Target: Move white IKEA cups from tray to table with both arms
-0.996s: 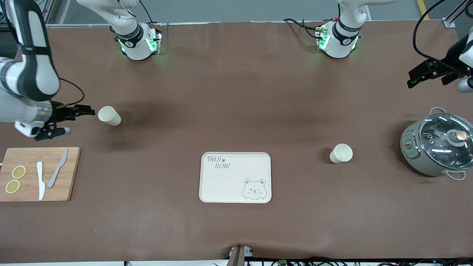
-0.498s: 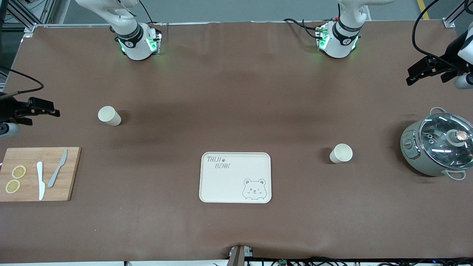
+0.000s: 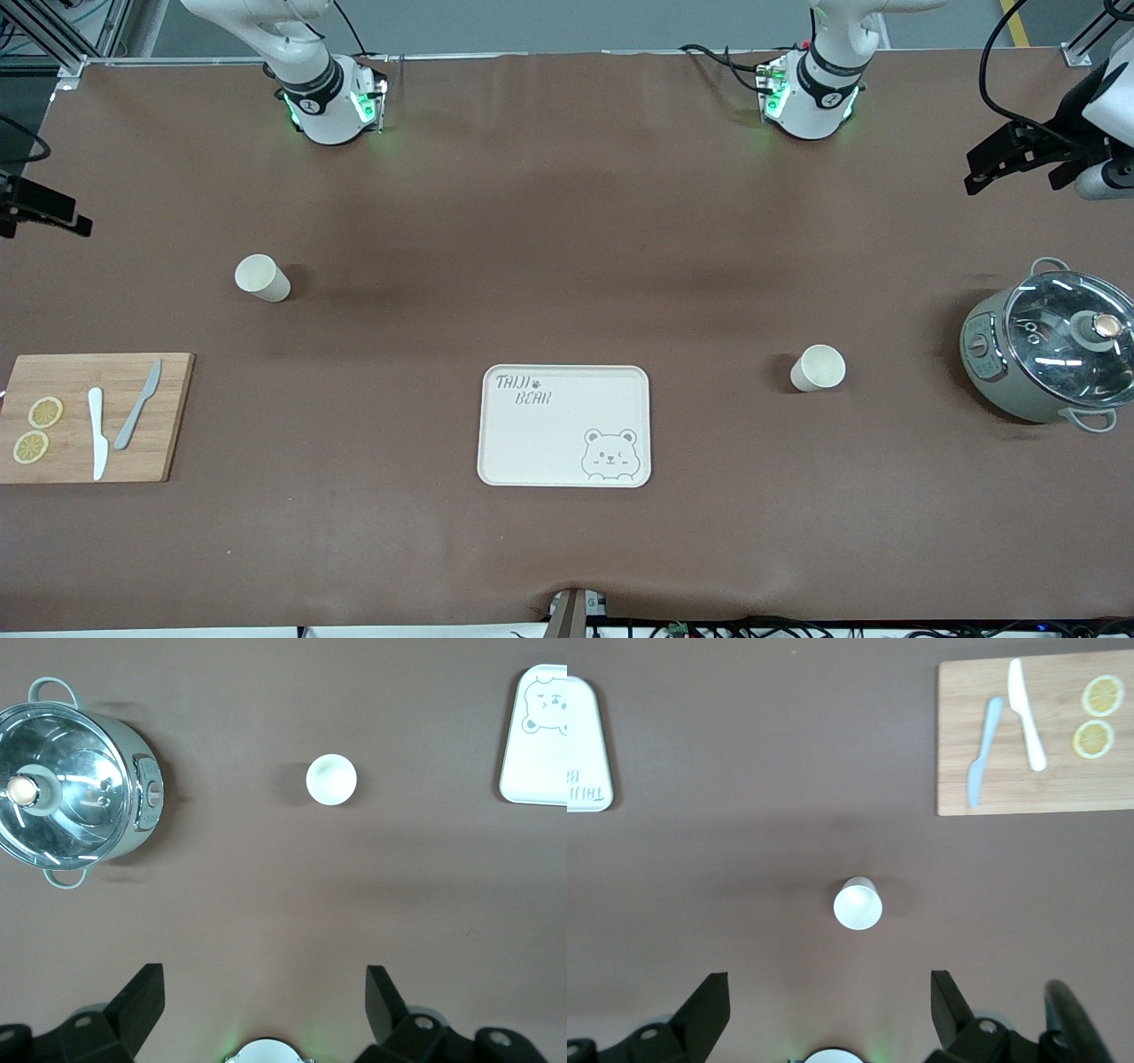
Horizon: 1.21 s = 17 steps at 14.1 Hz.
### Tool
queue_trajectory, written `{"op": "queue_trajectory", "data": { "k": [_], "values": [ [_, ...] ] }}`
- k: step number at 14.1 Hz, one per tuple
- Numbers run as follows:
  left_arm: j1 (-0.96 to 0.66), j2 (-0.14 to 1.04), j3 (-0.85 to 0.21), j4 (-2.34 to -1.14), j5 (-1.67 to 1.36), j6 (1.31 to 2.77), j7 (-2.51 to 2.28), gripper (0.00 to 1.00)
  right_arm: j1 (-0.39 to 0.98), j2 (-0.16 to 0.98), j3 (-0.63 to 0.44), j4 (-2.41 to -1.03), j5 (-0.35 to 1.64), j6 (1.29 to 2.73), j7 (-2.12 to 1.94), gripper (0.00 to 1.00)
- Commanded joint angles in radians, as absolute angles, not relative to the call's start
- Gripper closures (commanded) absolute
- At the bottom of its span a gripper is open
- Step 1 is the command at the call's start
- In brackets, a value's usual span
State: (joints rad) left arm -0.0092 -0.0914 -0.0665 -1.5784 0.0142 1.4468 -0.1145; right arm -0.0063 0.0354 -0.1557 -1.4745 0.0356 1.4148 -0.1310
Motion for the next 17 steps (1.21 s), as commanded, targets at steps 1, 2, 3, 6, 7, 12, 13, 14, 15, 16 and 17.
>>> {"op": "queue_trajectory", "data": {
  "k": [1, 2, 3, 6, 7, 12, 13, 14, 15, 16, 17],
  "values": [
    [-0.003, -0.112, -0.078, -1.591, 0.005, 1.437, -0.103, 0.00, 0.005, -0.092, -0.144, -1.673, -0.006, 1.506, -0.110, 0.00],
    [-0.003, -0.115, -0.078, -1.591, 0.005, 1.437, -0.103, 0.00, 0.005, -0.098, -0.143, -1.680, -0.009, 1.522, -0.113, 0.00],
    [-0.003, -0.115, -0.078, -1.591, 0.005, 1.439, -0.103, 0.00, 0.011, -0.092, -0.141, -1.672, -0.017, 1.523, -0.121, 0.00],
    [-0.002, -0.115, -0.078, -1.585, 0.003, 1.437, -0.103, 0.00, 0.041, -0.091, -0.133, -1.652, -0.035, 1.534, -0.124, 0.00],
    [-0.002, -0.115, -0.078, -1.585, 0.003, 1.437, -0.101, 0.00, 0.046, -0.089, -0.135, -1.646, -0.035, 1.535, -0.124, 0.00],
    [-0.006, -0.114, -0.078, -1.582, 0.003, 1.428, -0.098, 0.00, 0.044, -0.091, -0.137, -1.647, -0.021, 1.530, -0.121, 0.00],
    [-0.009, -0.112, -0.080, -1.580, 0.002, 1.424, -0.097, 0.00, 0.044, -0.091, -0.137, -1.646, -0.020, 1.504, -0.121, 0.00],
    [-0.012, -0.110, -0.081, -1.580, 0.000, 1.419, -0.097, 0.00, 0.043, -0.091, -0.137, -1.643, -0.006, 1.500, -0.120, 0.00],
    [-0.012, -0.109, -0.090, -1.580, 0.000, 1.419, -0.095, 0.00, 0.043, -0.089, -0.138, -1.628, 0.012, 1.499, -0.120, 0.00],
    [-0.011, -0.109, -0.100, -1.578, 0.002, 1.419, -0.098, 0.00, 0.040, -0.087, -0.140, -1.617, 0.014, 1.496, -0.120, 0.00],
    [-0.012, -0.109, -0.103, -1.575, 0.005, 1.419, -0.104, 0.00, 0.037, -0.086, -0.140, -1.615, 0.014, 1.497, -0.121, 0.00]
  ]
}}
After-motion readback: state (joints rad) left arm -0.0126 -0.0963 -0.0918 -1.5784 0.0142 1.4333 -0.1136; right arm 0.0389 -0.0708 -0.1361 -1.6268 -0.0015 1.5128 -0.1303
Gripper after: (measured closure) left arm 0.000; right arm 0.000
